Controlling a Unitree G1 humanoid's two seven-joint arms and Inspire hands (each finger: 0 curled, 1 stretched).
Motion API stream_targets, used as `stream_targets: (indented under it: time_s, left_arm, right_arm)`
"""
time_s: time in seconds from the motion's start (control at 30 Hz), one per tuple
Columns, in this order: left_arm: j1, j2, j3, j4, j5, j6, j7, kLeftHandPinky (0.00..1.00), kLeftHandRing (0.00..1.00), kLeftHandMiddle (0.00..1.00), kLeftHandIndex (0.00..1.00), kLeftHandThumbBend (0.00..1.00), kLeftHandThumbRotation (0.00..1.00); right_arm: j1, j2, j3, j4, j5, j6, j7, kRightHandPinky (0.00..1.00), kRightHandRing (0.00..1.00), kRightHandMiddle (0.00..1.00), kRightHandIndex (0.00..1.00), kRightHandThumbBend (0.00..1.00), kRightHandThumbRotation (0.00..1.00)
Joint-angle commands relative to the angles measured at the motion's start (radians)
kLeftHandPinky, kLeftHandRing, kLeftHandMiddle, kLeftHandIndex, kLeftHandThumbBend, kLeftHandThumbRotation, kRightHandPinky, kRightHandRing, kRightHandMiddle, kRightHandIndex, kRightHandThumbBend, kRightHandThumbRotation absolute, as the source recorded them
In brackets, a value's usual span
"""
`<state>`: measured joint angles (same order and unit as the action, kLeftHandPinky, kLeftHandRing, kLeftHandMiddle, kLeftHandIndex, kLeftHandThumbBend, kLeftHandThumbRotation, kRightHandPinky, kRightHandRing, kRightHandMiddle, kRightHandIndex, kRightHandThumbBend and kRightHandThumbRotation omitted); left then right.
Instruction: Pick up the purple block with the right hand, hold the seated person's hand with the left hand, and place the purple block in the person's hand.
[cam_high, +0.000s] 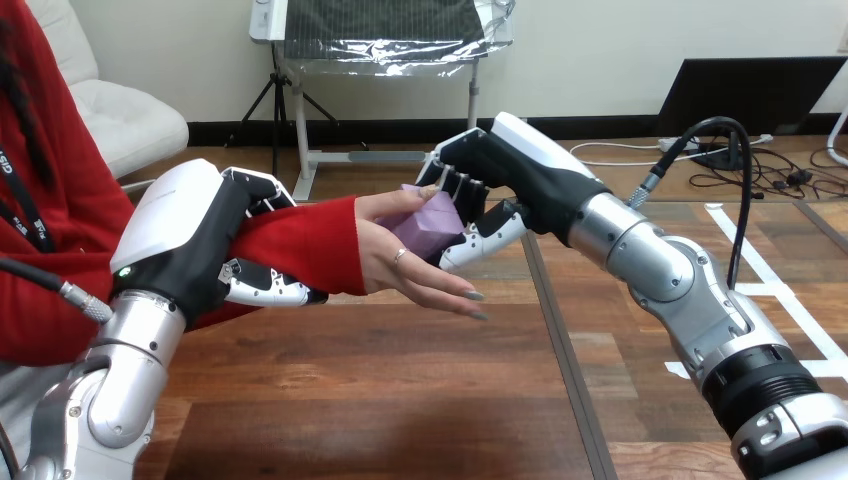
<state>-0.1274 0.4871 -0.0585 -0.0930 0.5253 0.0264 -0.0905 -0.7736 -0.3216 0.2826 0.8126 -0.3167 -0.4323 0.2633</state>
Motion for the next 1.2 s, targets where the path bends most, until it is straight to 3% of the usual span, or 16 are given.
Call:
stream_targets:
  time_s: [0.0, 0.67, 1.17]
  left_arm:
    - [-0.068, -0.013, 0.011, -0.055, 0.003, -0.015, 0.024, 0.32, 0.38, 0.44, 0.43, 0.82, 0.00]
    - [-0.070, -0.011, 0.021, -0.035, -0.003, -0.047, 0.050, 0.33, 0.39, 0.45, 0.44, 0.82, 0.00]
    - [-0.061, -0.013, 0.023, -0.047, -0.007, -0.038, 0.041, 0.35, 0.41, 0.45, 0.45, 0.81, 0.00]
  right_arm:
    - [-0.013, 0.004, -0.022, -0.067, 0.019, -0.001, 0.011, 0.37, 0.40, 0.43, 0.44, 0.74, 0.00]
    - [0.005, 0.009, -0.018, -0.101, 0.019, 0.013, 0.053, 0.35, 0.38, 0.42, 0.44, 0.76, 0.00]
    - [0.011, 0.001, -0.011, -0.111, 0.004, 0.063, 0.074, 0.36, 0.41, 0.45, 0.48, 0.77, 0.00]
